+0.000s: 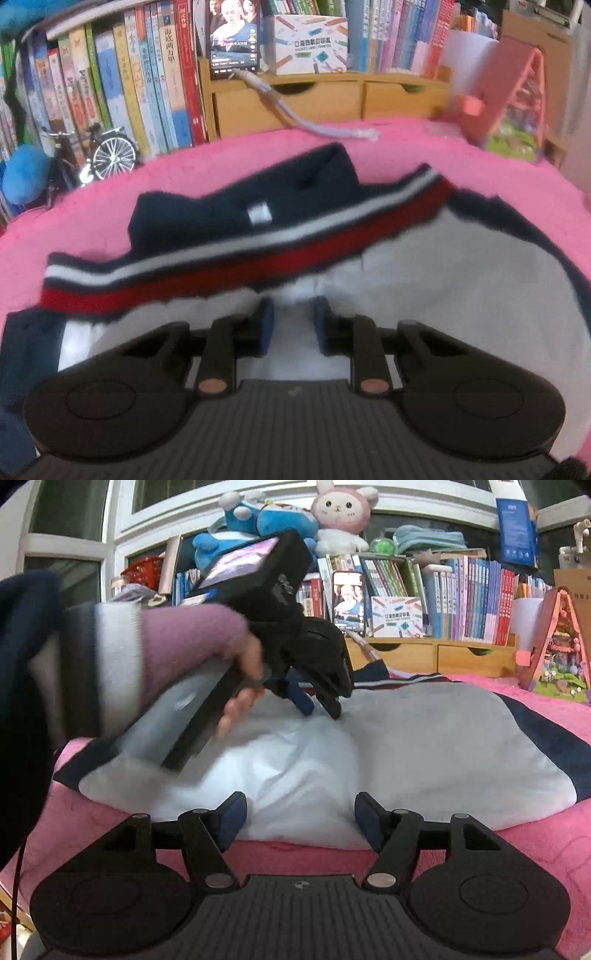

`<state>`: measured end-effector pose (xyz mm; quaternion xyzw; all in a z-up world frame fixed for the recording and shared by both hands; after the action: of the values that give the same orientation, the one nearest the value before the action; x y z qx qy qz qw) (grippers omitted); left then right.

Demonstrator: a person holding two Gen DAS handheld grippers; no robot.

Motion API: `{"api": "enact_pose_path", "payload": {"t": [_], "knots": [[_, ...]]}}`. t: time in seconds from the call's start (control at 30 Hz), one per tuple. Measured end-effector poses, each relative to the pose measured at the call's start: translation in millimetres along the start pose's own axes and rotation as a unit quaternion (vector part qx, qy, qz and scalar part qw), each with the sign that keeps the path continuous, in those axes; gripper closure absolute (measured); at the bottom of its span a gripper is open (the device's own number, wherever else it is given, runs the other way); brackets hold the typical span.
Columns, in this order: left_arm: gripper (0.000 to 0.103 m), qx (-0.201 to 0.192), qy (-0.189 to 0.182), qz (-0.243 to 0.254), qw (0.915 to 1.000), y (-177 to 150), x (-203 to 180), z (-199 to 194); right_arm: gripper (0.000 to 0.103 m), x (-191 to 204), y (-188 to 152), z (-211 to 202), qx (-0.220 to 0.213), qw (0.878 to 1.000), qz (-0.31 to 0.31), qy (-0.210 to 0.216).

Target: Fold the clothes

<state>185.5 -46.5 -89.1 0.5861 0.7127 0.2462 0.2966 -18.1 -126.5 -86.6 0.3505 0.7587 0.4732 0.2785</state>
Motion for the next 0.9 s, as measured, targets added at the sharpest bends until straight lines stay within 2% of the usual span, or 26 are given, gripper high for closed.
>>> {"api": "enact_pose_path", "payload": {"t": [0.2,0.3,0.4,0.57,0.6,0.73,0.8,0.9], "knots": [[0.079,-0.009,0.003,-0.015,0.9998,2.9,1.7,2.1,0.039,-4.5,3.4,-0.5,0.000,1.000,0.019,0.004],[0.079,-0.013,0.004,-0.006,0.9999,2.1,-1.5,0.8,0.039,-3.7,3.9,5.0,0.008,1.000,0.023,0.003],[0.079,-0.012,0.002,-0.007,0.9999,4.0,0.7,7.7,0.048,-2.9,4.4,10.6,0.017,1.000,0.026,0.001],[0.079,-0.022,0.000,0.001,0.9998,1.7,0.3,9.3,0.054,-1.7,7.3,17.3,0.028,0.999,0.023,-0.007],[0.079,-0.024,-0.001,-0.001,0.9997,0.7,0.6,8.9,0.060,-2.7,8.8,19.5,0.032,0.999,0.029,-0.007],[0.079,-0.022,-0.002,-0.009,0.9997,0.7,0.6,8.3,0.072,-6.7,14.9,28.1,0.048,0.997,0.055,-0.008],[0.079,-0.002,-0.005,-0.018,0.9998,7.1,3.4,7.5,0.073,-4.4,13.6,27.8,0.046,0.998,0.047,-0.013],[0.079,-0.005,0.000,-0.052,0.9986,22.2,12.0,-5.9,0.073,-5.6,13.4,27.6,0.045,0.998,0.050,-0.008]]}}
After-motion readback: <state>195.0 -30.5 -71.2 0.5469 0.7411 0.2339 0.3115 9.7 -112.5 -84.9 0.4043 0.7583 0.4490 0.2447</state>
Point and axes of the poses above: each gripper's, at about its wrist camera, not at the fingertips, and z roughly the way its jaws point, x to its left, y to its top, the point moved 9 cm from there along z, roughly the way its jaws point, and after that the axes turned 11 degrees about -z, right-handed, at the moved point
